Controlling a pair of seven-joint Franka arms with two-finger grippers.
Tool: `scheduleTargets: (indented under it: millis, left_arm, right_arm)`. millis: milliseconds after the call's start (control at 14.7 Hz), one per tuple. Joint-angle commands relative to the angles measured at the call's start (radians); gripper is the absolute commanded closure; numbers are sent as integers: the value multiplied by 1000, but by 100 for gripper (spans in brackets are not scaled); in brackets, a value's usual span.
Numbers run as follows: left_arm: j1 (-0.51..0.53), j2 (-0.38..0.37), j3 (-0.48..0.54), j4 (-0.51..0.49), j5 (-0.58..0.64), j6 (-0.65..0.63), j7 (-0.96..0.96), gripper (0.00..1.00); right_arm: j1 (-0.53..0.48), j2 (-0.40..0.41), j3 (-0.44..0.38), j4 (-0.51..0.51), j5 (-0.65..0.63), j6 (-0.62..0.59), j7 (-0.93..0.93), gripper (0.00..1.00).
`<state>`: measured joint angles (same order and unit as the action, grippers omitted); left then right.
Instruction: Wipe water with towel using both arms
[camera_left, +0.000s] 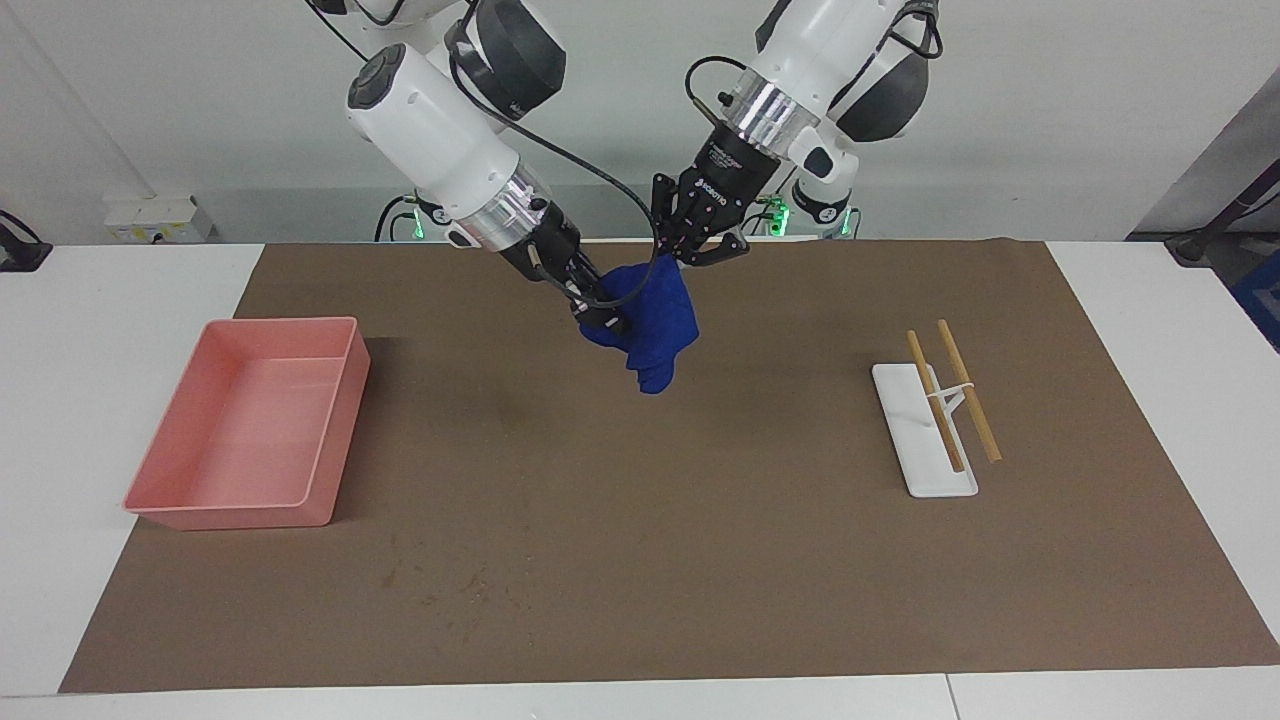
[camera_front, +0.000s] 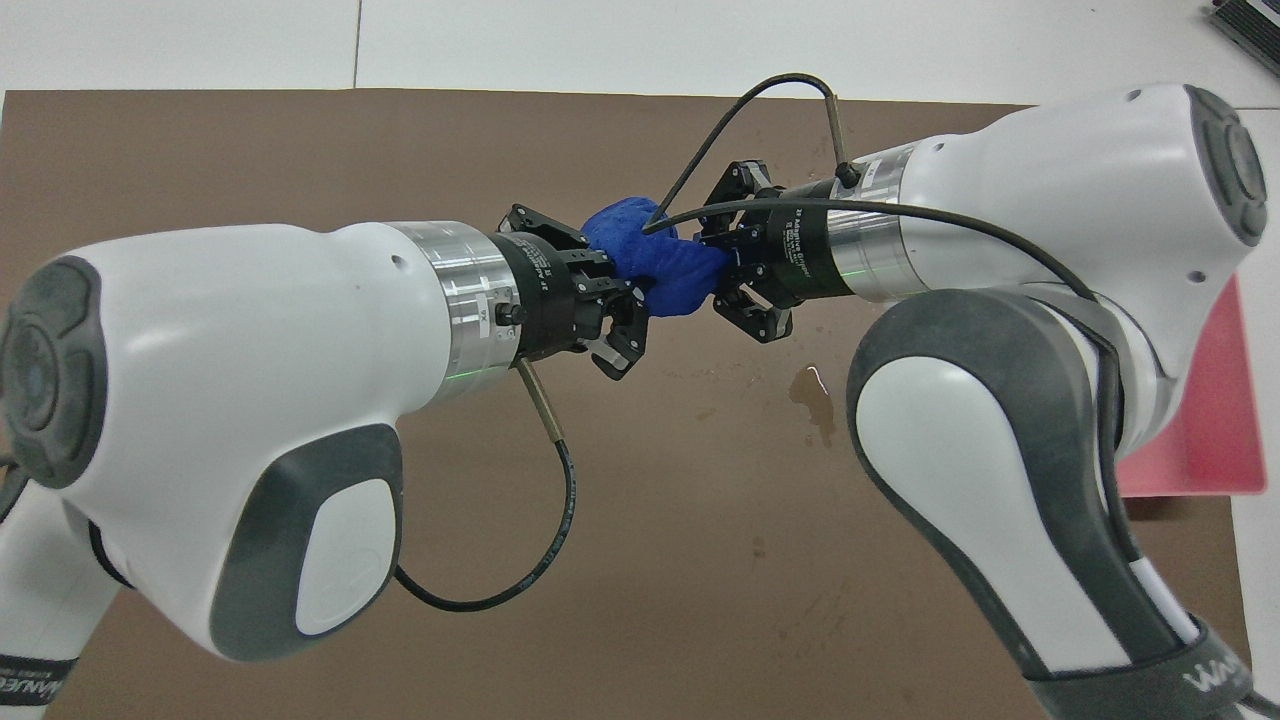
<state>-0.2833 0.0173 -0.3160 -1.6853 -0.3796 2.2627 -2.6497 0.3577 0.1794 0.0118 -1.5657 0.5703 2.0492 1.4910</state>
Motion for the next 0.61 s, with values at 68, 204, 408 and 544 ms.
scheduleTargets:
  millis: [68, 204, 408, 544]
  left_arm:
    - [-23, -7, 11, -13, 34, 11, -7, 0]
    - [-17, -7, 12, -13, 36, -6, -7, 0]
    - [7, -22, 20, -5, 88, -130, 46, 0]
    - [41, -33, 25, -1, 117, -239, 146, 0]
  right_arm:
    - [-37, -1, 4, 1, 6, 11, -67, 100]
    - [-49, -3, 1, -25, 3, 35, -142, 100]
    - [-91, -5, 0, -109, 2, 106, -292, 100]
    - [-104, -3, -1, -190, 0, 181, -426, 100]
